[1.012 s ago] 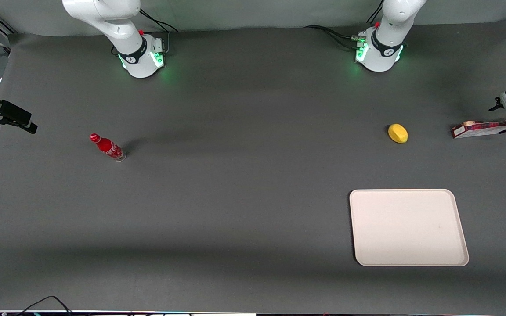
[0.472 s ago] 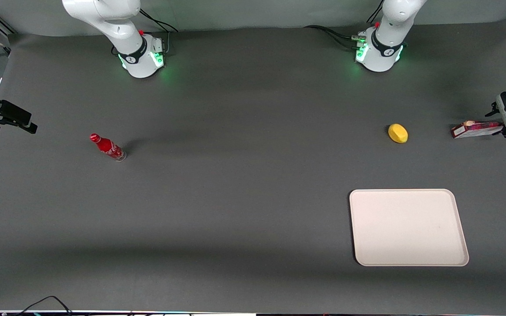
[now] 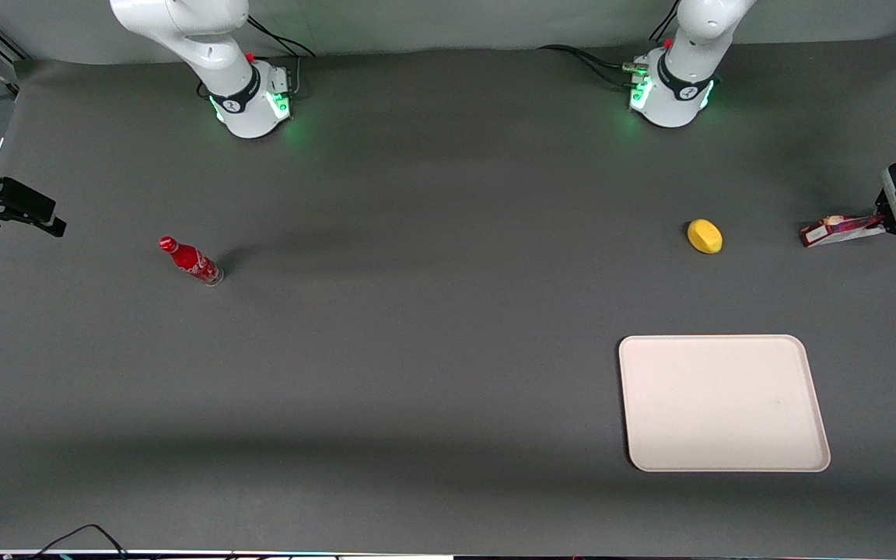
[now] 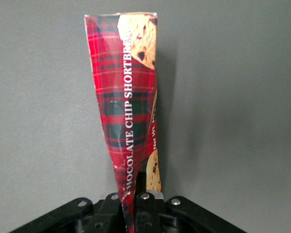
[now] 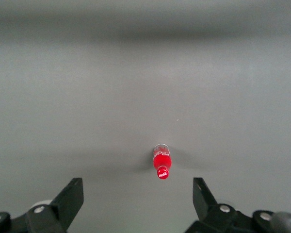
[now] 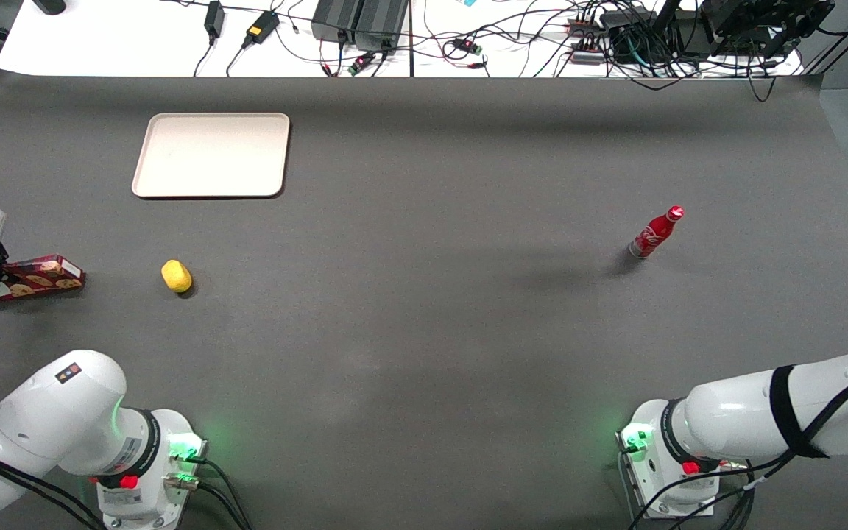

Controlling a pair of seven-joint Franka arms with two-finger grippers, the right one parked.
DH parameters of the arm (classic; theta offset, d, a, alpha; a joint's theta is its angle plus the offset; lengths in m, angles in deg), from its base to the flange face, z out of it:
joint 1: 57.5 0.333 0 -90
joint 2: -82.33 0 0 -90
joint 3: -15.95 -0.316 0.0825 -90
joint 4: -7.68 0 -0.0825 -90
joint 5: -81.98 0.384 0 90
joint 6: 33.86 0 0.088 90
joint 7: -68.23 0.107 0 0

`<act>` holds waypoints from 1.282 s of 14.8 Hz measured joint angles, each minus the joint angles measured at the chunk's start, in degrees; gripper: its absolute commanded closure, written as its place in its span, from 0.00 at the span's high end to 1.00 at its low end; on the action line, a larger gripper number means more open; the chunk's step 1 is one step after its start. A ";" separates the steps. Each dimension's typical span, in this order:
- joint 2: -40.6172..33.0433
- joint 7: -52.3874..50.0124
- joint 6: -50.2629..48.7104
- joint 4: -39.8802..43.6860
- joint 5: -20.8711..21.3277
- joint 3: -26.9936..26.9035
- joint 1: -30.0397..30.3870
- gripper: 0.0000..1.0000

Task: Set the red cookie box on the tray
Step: 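Lift the shortbread box upright with the left gripper, then carry the held box with the left gripper over the white tray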

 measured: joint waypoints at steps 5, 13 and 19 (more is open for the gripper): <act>-1.06 0.02 -3.25 5.64 -0.04 1.59 -0.11 0.00; -12.51 -0.99 -26.77 21.60 -0.70 7.80 -0.47 0.00; -13.55 -13.49 -33.86 27.26 -0.88 9.82 -1.64 0.00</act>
